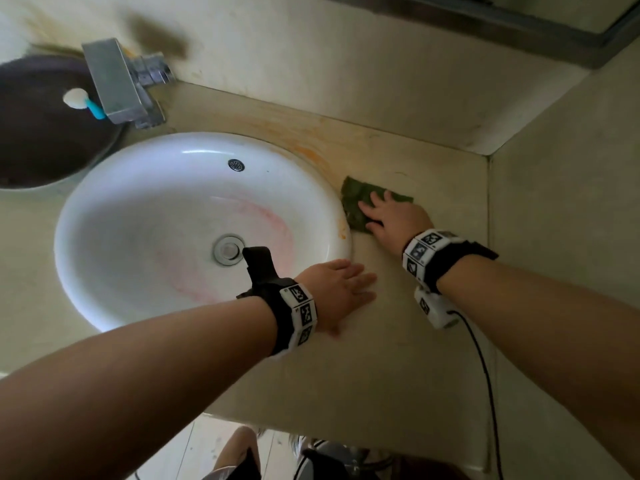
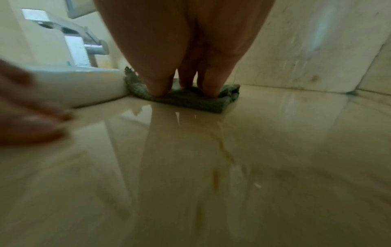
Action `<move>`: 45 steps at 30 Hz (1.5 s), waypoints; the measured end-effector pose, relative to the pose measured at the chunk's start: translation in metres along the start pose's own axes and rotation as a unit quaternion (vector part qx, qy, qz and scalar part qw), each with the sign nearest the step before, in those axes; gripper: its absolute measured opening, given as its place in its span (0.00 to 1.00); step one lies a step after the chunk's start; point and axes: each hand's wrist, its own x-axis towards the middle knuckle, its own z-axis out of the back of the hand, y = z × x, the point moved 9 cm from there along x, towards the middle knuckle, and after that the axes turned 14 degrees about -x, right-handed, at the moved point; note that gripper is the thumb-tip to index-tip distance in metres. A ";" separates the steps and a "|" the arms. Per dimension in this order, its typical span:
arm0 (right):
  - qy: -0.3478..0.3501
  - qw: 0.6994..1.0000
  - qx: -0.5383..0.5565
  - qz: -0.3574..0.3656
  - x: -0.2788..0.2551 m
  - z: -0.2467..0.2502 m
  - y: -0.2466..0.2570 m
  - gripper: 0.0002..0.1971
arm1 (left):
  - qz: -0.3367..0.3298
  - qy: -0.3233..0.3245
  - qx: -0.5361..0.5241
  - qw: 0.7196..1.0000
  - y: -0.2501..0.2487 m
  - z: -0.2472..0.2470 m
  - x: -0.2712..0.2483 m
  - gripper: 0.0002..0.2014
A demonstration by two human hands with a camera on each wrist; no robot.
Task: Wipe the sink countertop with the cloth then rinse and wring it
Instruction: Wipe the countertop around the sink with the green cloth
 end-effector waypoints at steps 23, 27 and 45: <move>-0.168 0.926 0.328 -0.087 -0.054 0.022 0.033 0.16 | 0.018 0.003 -0.018 1.000 -0.001 0.000 0.004 0.50; -0.127 0.964 0.232 0.009 -0.041 0.023 0.056 0.19 | 0.010 -0.010 -0.013 1.000 -0.001 0.003 0.004 0.48; -0.005 0.998 0.042 0.044 -0.060 -0.019 0.033 0.23 | -0.013 -0.010 -0.017 1.000 -0.001 0.000 0.003 0.47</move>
